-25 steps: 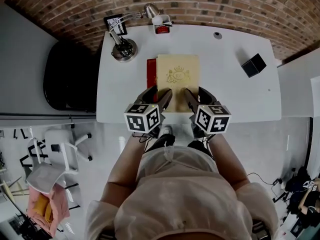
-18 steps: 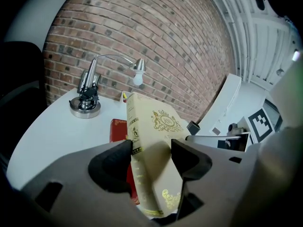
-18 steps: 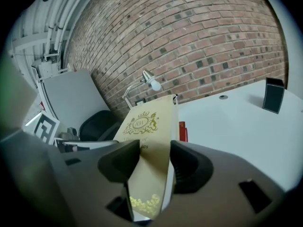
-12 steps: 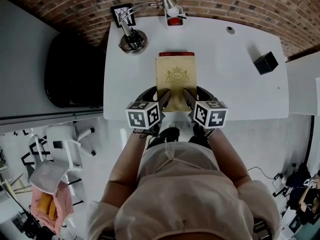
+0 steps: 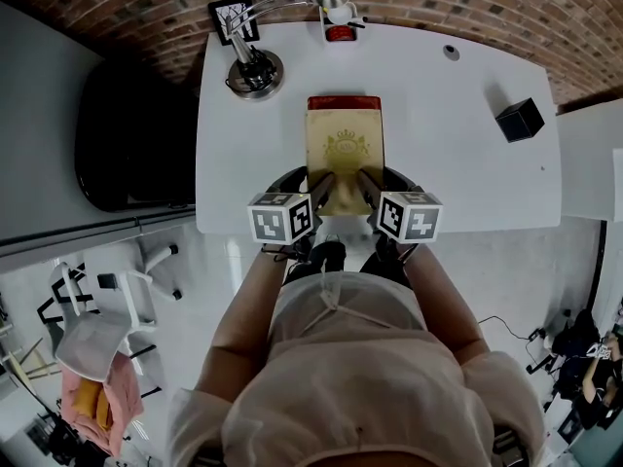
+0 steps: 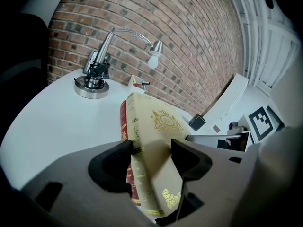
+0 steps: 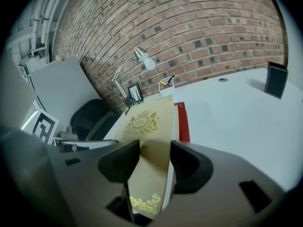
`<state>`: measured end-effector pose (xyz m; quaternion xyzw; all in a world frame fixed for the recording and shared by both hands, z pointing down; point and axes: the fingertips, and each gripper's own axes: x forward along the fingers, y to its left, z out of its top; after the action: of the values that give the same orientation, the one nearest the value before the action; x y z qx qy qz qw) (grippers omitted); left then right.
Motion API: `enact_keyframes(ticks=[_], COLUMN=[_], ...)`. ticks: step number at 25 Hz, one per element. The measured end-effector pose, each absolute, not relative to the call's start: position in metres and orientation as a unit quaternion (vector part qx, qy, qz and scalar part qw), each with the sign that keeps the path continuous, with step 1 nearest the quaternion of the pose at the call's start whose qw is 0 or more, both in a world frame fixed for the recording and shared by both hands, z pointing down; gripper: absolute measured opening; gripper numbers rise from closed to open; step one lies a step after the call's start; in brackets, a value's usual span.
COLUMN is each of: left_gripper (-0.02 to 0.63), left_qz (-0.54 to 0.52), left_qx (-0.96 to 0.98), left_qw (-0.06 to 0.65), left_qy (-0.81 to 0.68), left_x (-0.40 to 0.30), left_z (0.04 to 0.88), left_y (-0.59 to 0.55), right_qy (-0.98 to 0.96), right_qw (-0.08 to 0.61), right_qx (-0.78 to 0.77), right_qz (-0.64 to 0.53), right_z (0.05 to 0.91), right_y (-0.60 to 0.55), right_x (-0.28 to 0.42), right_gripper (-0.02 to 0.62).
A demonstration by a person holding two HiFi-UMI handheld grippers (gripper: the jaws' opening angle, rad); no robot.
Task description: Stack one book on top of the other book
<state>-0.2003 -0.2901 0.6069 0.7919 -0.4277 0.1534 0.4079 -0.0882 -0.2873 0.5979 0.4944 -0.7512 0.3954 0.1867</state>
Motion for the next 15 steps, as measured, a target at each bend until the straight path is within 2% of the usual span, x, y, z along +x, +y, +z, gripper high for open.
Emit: enact_keyframes(ticks=[15], left_gripper=[0.268], left_qz=[0.157], left_qx=[0.8], left_qw=[0.398], left_qy=[-0.422], left_x=[-0.194], left_z=[0.622], left_y=[-0.297], right_qy=[-0.757], right_qw=[0.228], right_qx=[0.483], right_qz=[0.376], right_z=[0.61], right_y=[-0.296], right_x=[-0.084], right_gripper=[0.213])
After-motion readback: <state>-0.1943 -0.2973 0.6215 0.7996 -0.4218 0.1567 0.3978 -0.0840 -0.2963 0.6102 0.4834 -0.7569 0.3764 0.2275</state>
